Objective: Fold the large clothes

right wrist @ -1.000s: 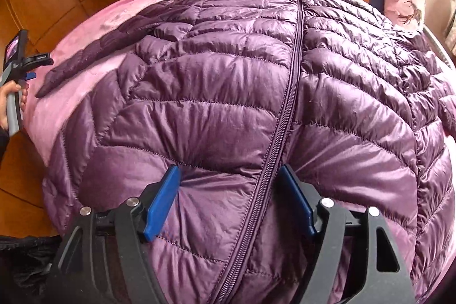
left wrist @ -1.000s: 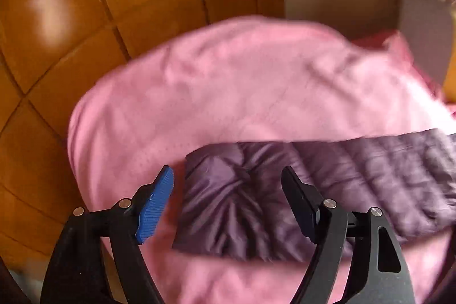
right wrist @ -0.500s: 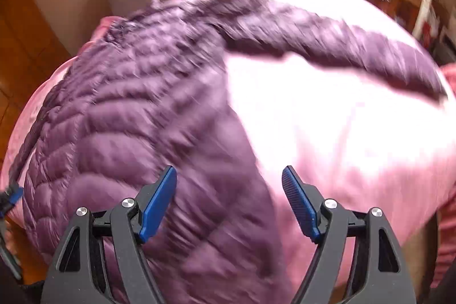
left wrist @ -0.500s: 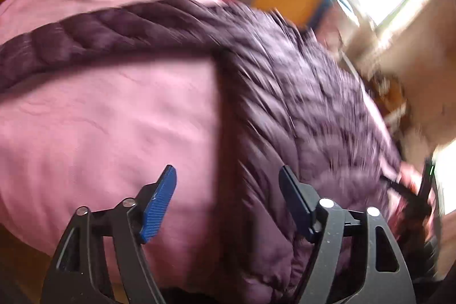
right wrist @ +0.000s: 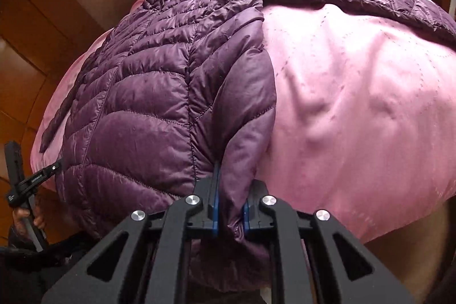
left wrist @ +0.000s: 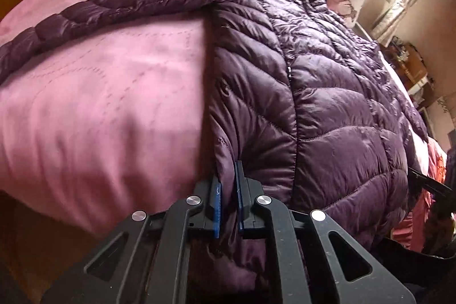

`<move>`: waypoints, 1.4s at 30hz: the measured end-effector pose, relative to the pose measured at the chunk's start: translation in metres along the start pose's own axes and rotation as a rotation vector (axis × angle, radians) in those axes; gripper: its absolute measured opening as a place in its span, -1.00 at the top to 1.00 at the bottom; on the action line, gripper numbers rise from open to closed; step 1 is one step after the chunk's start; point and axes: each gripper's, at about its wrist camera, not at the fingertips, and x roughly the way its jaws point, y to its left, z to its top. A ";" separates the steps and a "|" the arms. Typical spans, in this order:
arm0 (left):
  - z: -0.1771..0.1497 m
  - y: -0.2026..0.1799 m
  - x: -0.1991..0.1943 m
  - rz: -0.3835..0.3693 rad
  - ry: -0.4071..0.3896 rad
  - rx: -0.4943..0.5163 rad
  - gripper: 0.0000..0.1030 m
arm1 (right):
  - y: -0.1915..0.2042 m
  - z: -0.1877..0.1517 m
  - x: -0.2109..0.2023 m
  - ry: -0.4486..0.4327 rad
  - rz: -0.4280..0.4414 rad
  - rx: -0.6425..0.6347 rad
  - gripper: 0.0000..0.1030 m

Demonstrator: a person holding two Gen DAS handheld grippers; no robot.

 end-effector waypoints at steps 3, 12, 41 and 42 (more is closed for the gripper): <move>0.017 -0.002 -0.012 0.028 -0.025 -0.009 0.58 | -0.017 0.009 -0.010 -0.013 -0.002 0.036 0.38; 0.079 -0.037 -0.009 0.068 -0.183 0.059 -0.43 | -0.203 0.078 -0.068 -0.406 -0.097 0.681 -0.20; 0.116 -0.098 0.083 0.064 -0.086 0.249 -0.48 | -0.261 0.074 -0.090 -0.458 -0.417 0.849 0.71; 0.118 -0.093 0.075 0.063 -0.111 0.256 -0.47 | -0.258 0.071 -0.094 -0.456 -0.413 0.846 0.54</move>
